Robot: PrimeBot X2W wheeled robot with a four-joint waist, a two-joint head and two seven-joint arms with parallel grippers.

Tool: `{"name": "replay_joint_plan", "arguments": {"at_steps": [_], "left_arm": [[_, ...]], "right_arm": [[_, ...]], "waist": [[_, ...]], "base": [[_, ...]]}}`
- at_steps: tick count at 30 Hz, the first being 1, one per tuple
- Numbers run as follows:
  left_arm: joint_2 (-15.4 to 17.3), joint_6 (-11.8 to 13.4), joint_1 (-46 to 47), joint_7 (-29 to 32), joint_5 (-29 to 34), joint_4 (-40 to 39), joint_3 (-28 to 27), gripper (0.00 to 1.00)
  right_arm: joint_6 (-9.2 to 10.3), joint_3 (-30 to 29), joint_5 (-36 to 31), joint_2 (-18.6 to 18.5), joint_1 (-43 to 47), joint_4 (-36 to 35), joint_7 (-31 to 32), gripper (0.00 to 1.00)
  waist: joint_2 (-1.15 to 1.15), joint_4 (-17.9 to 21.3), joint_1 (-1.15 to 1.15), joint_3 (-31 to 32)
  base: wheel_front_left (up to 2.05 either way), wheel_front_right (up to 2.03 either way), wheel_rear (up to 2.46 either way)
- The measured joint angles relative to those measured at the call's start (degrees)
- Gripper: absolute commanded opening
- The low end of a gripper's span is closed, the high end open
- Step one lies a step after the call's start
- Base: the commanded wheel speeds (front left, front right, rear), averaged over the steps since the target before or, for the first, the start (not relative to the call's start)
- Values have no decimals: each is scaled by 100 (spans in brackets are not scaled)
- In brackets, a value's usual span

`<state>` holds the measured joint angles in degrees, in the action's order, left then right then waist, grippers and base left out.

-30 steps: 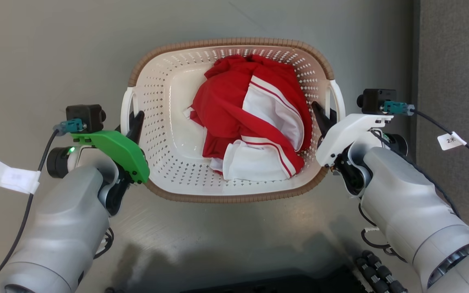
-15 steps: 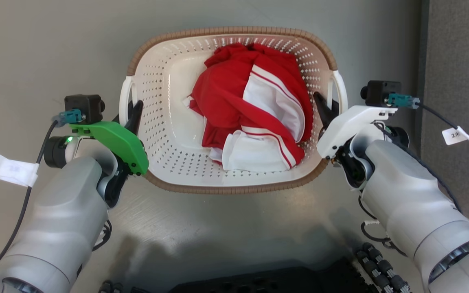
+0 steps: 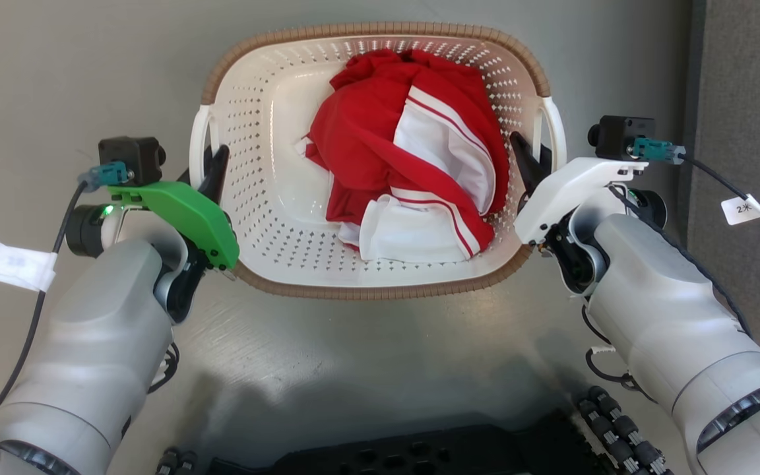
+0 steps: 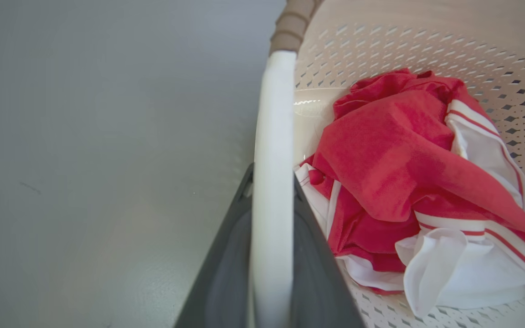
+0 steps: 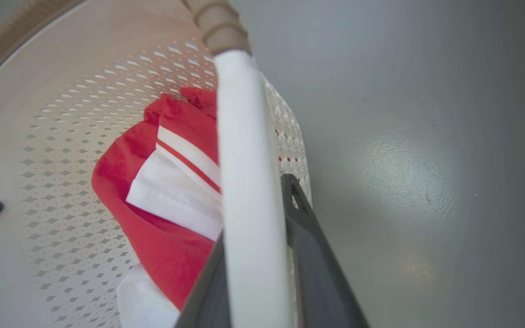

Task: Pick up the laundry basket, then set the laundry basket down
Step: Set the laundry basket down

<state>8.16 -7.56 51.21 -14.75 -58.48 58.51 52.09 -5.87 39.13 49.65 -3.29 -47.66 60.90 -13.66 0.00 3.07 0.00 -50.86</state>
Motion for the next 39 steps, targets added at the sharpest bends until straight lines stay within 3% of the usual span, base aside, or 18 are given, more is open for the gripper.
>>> {"name": "replay_joint_plan", "arguments": {"at_steps": [17, 18, 19, 20, 21, 39], "left_arm": [[3, 0, 77, 1, 265, -84, -209, 0], [-2, 0, 77, 1, 270, -77, -204, 0], [-10, 0, 76, 1, 270, -63, -201, 29], [-7, 0, 76, 2, 272, -51, -203, 72], [9, 0, 74, 2, 272, -30, -207, 100], [2, 1, 48, 7, 277, 9, -235, 100]], "right_arm": [[43, -248, -291, -12, -31, -155, -1, 0], [43, -276, -291, -8, -31, -159, -1, 36], [38, -311, -291, -1, -32, -171, -20, 78], [33, -342, -291, -10, -37, -185, -54, 100], [34, -367, -291, -18, -54, -187, -68, 100], [41, -511, -404, -30, -103, -134, -69, 100]], "waist": [[0, -57, 0, -233], [0, -59, 0, -240], [0, -60, 0, -246], [0, -62, 0, -250], [0, -64, 0, -252], [0, -83, 0, -133]], "base": [[0, 0, 0], [0, 0, 0], [0, 0, 0], [0, 0, 0], [0, 0, 0], [0, 0, 0]]}}
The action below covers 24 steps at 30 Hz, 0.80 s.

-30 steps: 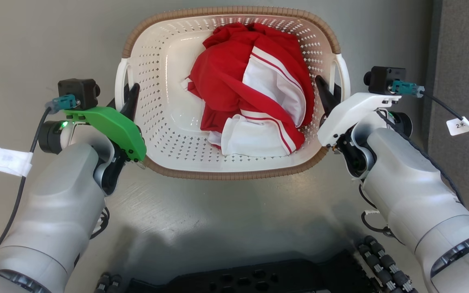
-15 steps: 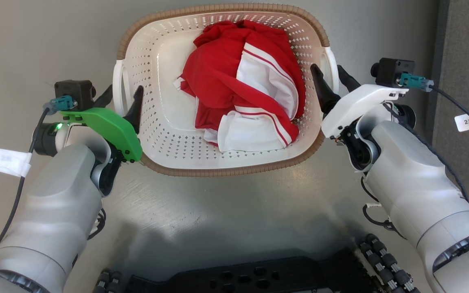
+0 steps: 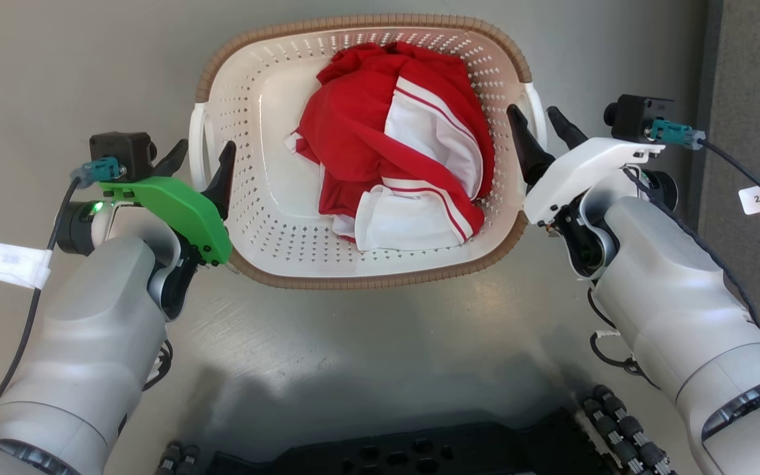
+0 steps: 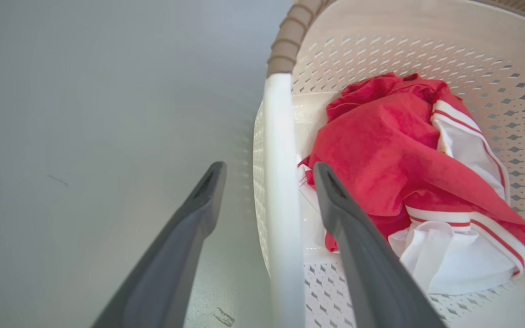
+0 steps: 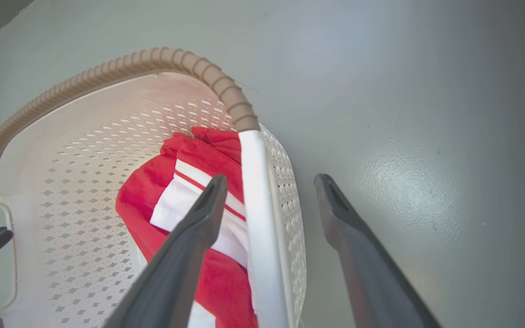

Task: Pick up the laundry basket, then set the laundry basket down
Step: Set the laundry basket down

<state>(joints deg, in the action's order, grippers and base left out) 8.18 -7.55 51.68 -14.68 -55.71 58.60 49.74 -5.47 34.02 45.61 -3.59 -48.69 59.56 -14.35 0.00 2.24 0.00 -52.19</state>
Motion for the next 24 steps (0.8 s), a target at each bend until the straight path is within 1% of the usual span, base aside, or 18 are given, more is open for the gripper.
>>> {"name": "replay_joint_plan", "arguments": {"at_steps": [11, 20, 24], "left_arm": [[-1, 0, -166, 1, 43, -16, -36, 100], [8, 0, -365, 1, 42, -201, -288, 100], [20, 0, -367, 1, 42, -415, -426, 100]], "right_arm": [[-5, -2, -88, 0, 180, 44, 0, 100], [-51, -14, -286, 3, 365, -15, 0, 100], [-53, -78, -348, 3, 421, -155, 0, 100]], "waist": [[0, 4, 0, 417], [0, 22, 0, 1016], [0, 36, 0, 1321]], "base": [[0, 0, 0], [0, 0, 0], [0, 0, 0]]}}
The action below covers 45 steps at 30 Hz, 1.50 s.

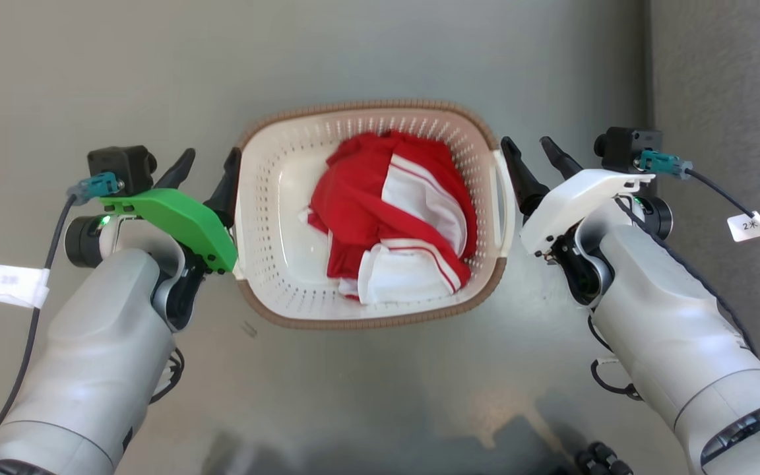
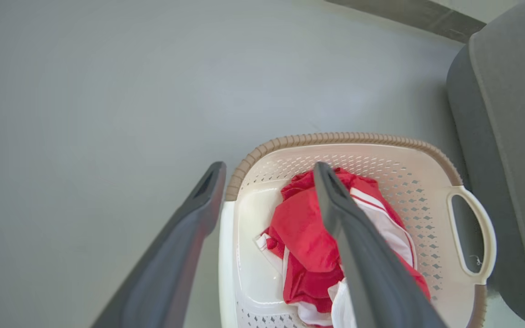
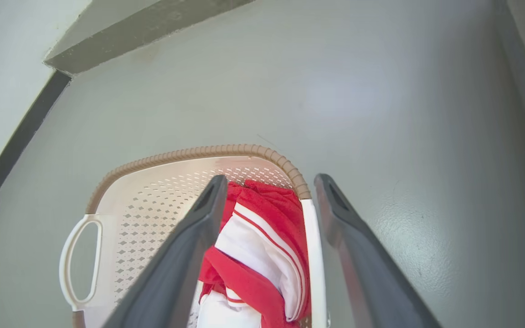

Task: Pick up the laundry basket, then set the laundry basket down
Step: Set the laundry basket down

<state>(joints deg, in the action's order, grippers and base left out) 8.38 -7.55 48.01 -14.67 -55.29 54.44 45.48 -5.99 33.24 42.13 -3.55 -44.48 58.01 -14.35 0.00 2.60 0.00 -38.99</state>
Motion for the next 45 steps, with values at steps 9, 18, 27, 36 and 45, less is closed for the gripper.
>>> {"name": "replay_joint_plan", "arguments": {"at_steps": [9, 18, 27, 36, 45], "left_arm": [[131, 0, -285, 0, 81, -468, -289, 100], [356, 1, -760, 0, 439, -1000, -710, 100], [369, 0, -1361, 0, 859, -1629, -1218, 100], [266, 0, -2204, 0, 1155, -2184, -1769, 100], [237, 157, -2722, 0, 1640, -2822, -2601, 100]], "right_arm": [[-25, -278, -368, -10, 164, -516, -1, 100], [-49, -634, -756, -124, 578, -1085, -7, 100], [-46, -1007, -1117, -211, 1252, -1700, -8, 100], [65, -1436, -1530, -417, 2063, -2566, -8, 100], [259, -1864, -1855, -463, 2564, -3316, -9, 100]], "waist": [[0, 27, 0, 721], [0, 49, 0, 1457], [0, 24, 0, 2197], [0, -80, 0, 2981], [0, -213, 0, 3348]], "base": [[0, 0, 0], [0, 0, 0], [0, 0, 0], [0, 0, 0], [0, 0, 0]]}}
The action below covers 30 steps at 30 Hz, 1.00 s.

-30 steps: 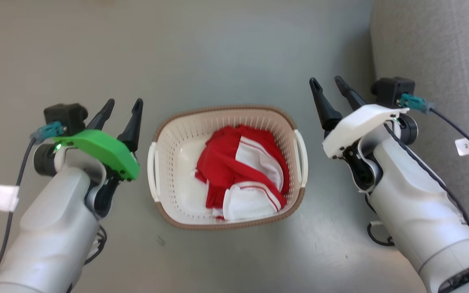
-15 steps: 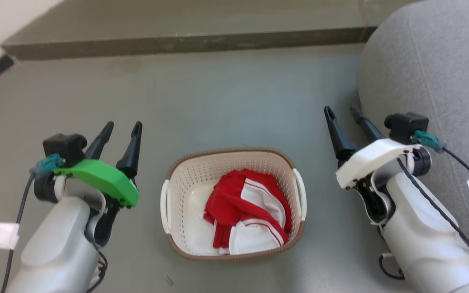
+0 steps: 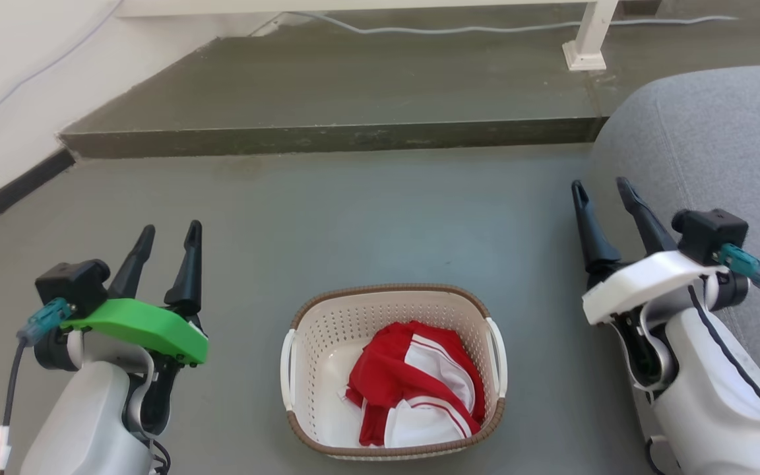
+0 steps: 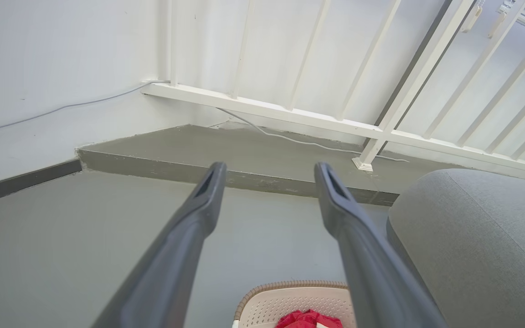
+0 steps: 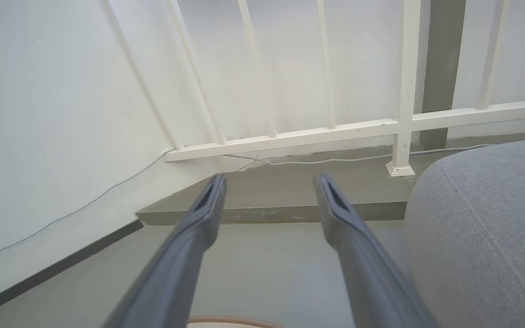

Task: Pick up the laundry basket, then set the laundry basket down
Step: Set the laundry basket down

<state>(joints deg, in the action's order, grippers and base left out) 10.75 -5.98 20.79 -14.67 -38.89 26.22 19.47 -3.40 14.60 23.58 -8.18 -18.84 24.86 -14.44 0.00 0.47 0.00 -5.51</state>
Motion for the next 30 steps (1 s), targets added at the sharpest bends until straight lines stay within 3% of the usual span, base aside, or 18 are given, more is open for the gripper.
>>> {"name": "replay_joint_plan", "arguments": {"at_steps": [15, 30], "left_arm": [[-151, 46, -840, 0, 714, -856, -633, 100], [-430, -13, -1150, 0, 1162, -1209, -829, 100]], "right_arm": [[250, -464, -394, 14, 769, -792, 0, 100], [192, -504, -621, 124, 1025, -1059, 0, 100]], "waist": [[0, -116, 0, 105], [0, -64, 0, 54]], "base": [[0, 0, 0], [0, 0, 0]]}}
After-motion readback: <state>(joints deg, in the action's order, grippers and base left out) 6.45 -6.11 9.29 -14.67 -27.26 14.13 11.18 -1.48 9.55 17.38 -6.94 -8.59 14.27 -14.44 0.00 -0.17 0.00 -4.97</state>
